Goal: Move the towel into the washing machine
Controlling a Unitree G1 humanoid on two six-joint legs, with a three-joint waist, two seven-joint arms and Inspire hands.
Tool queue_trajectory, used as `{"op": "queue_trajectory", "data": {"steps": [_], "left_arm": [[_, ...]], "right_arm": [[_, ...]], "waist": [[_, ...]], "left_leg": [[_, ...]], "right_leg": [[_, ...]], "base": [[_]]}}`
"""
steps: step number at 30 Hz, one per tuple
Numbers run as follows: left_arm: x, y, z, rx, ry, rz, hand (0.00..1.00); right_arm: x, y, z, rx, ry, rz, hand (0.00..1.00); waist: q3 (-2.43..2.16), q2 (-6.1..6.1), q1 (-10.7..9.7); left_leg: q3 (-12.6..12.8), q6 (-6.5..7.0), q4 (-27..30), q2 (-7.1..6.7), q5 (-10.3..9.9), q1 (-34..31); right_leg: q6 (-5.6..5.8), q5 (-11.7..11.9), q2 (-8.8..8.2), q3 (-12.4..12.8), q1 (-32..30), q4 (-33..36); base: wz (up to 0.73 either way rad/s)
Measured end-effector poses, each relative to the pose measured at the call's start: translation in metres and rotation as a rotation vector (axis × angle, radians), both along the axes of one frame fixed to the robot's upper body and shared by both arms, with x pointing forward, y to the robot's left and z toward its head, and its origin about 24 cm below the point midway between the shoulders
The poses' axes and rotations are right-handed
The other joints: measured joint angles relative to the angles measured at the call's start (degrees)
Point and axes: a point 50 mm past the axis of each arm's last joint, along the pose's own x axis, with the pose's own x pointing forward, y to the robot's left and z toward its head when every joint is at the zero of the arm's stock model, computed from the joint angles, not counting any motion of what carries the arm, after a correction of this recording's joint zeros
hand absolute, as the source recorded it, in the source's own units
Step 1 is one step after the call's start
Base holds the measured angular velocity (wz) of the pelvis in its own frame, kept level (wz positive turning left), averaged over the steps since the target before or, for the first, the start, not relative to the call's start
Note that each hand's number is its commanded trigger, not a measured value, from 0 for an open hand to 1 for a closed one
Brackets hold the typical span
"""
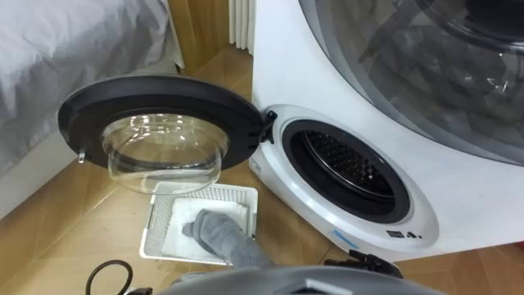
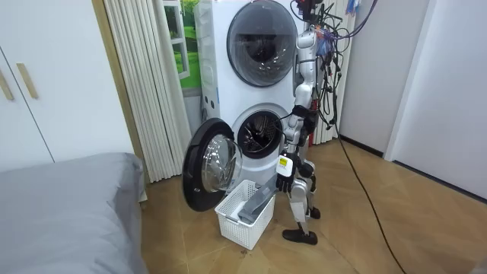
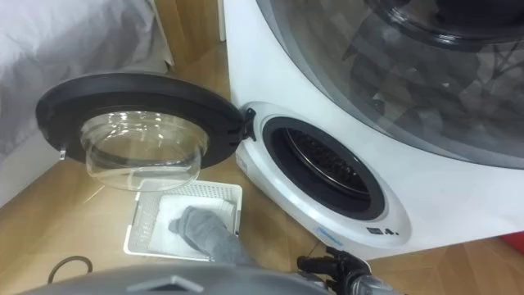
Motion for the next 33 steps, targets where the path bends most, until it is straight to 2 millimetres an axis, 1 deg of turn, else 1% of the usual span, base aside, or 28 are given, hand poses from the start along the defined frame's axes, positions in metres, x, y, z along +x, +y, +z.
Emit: {"op": "queue_trajectory", "data": {"steps": [7, 12, 18, 21, 23, 24, 25, 26, 27, 28, 29, 30, 32, 33], "left_arm": [[0.000, 0.000, 0.000, -0.007, 0.003, -0.005, 0.00], [0.003, -0.001, 0.000, -0.013, -0.007, -0.035, 0.00], [0.020, 0.000, 0.001, 0.015, -0.062, -0.081, 0.00], [0.033, 0.001, 0.003, 0.047, -0.113, -0.119, 0.00], [0.048, 0.002, 0.005, 0.068, -0.158, -0.137, 0.00], [0.054, 0.003, 0.007, 0.074, -0.174, -0.146, 0.00], [0.067, 0.004, 0.009, 0.085, -0.216, -0.158, 0.00], [0.073, 0.003, 0.010, 0.090, -0.240, -0.164, 0.00], [0.088, 0.001, 0.014, 0.099, -0.290, -0.186, 0.00], [0.104, -0.002, 0.017, 0.107, -0.337, -0.230, 0.00], [0.117, -0.006, 0.020, 0.110, -0.382, -0.265, 0.00], [0.124, -0.009, 0.022, 0.108, -0.410, -0.278, 0.00], [0.156, -0.023, 0.032, 0.088, -0.515, -0.329, 0.00], [0.164, -0.027, 0.035, 0.084, -0.536, -0.346, 0.00]], "right_arm": [[0.001, 0.000, 0.000, 0.002, -0.004, 0.001, 0.00], [0.003, 0.000, 0.001, 0.004, -0.017, -0.013, 0.00], [0.009, 0.001, 0.001, -0.011, -0.028, 0.014, 0.00], [0.015, 0.002, 0.002, -0.017, -0.039, 0.049, 0.00], [0.024, 0.003, 0.003, -0.011, -0.061, 0.076, 0.00], [0.025, 0.003, 0.003, -0.009, -0.062, 0.078, 0.00], [0.028, 0.003, 0.004, -0.004, -0.066, 0.087, 0.00], [0.029, 0.003, 0.004, -0.004, -0.066, 0.094, 0.00], [0.039, 0.004, 0.005, -0.009, -0.087, 0.116, 0.00], [0.045, 0.005, 0.007, -0.013, -0.099, 0.143, 0.00], [0.057, 0.007, 0.009, -0.020, -0.121, 0.185, 0.00], [0.059, 0.007, 0.010, -0.023, -0.127, 0.204, 0.00], [0.082, 0.010, 0.016, -0.032, -0.185, 0.236, 0.00], [0.085, 0.011, 0.016, -0.033, -0.189, 0.244, 0.00]], "waist": [[-0.02, 0.02, -0.06], [-0.06, 0.09, -0.06], [-0.16, 0.42, -0.16], [-0.18, 0.42, -0.16], [-0.20, 0.28, -0.26], [-0.23, 0.20, -0.27], [-0.19, 0.18, -0.28], [-0.14, 0.23, -0.28], [0.21, 0.38, -0.32], [0.63, 0.67, -0.77], [0.89, 1.00, -1.47], [1.00, 1.20, -1.86], [1.60, 1.76, -2.36], [1.79, 1.85, -2.54]], "left_leg": [[0.01, 0.00, 0.10, 0.00, 0.00, -0.21], [0.00, 0.01, 0.82, 0.01, 0.00, -1.66], [0.00, 0.04, 1.75, 0.19, -0.03, -4.19], [0.01, 0.05, 1.74, 0.17, -0.03, -6.00], [-0.22, 0.11, 2.00, 0.15, 0.01, -8.31], [-0.30, 0.20, 2.15, 0.15, 0.06, -9.05], [-0.52, 0.43, 2.21, 0.16, 0.21, -10.33], [-0.58, 0.47, 2.40, 0.17, 0.23, -11.04], [-0.61, 0.49, 3.38, 0.20, 0.24, -12.61], [-0.85, 0.52, 4.19, 0.17, 0.25, -14.22], [-0.87, 0.86, 4.25, 0.06, 0.46, -15.50], [-0.84, 1.00, 4.37, 0.02, 0.55, -16.37], [-0.59, 1.33, 6.37, -0.06, 0.76, -20.82], [-0.50, 1.36, 6.89, -0.04, 0.78, -21.87]], "right_leg": [[0.00, 0.00, 0.00, 0.07, -0.20, 0.02], [-0.03, 0.02, -0.05, 0.10, -1.28, 0.15], [-0.16, 0.11, -0.07, -0.08, -3.86, 1.21], [-0.18, 0.12, -0.16, -0.10, -6.11, 1.98], [-0.16, 0.45, -0.20, -0.36, -8.19, 2.21], [-0.17, 0.56, -0.21, -0.50, -8.75, 2.24], [-0.19, 0.81, -0.25, -0.79, -9.98, 2.51], [-0.20, 0.84, -0.28, -0.74, -10.85, 3.03], [-0.19, 0.84, -0.46, -0.74, -12.49, 4.35], [-0.18, 0.84, -0.66, -0.74, -14.07, 5.23], [-0.18, 0.84, -0.83, -0.75, -15.67, 5.99], [-0.18, 0.84, -0.94, -0.79, -16.75, 6.55], [-0.17, 0.83, -1.42, -0.64, -21.65, 9.25], [-0.17, 0.82, -1.53, -0.58, -22.94, 10.14]], "base": [[0.00], [0.00], [0.00], [0.00], [0.05], [0.06], [0.00], [-0.03], [0.00], [0.00], [0.04], [0.00], [-0.05], [-0.10]]}}
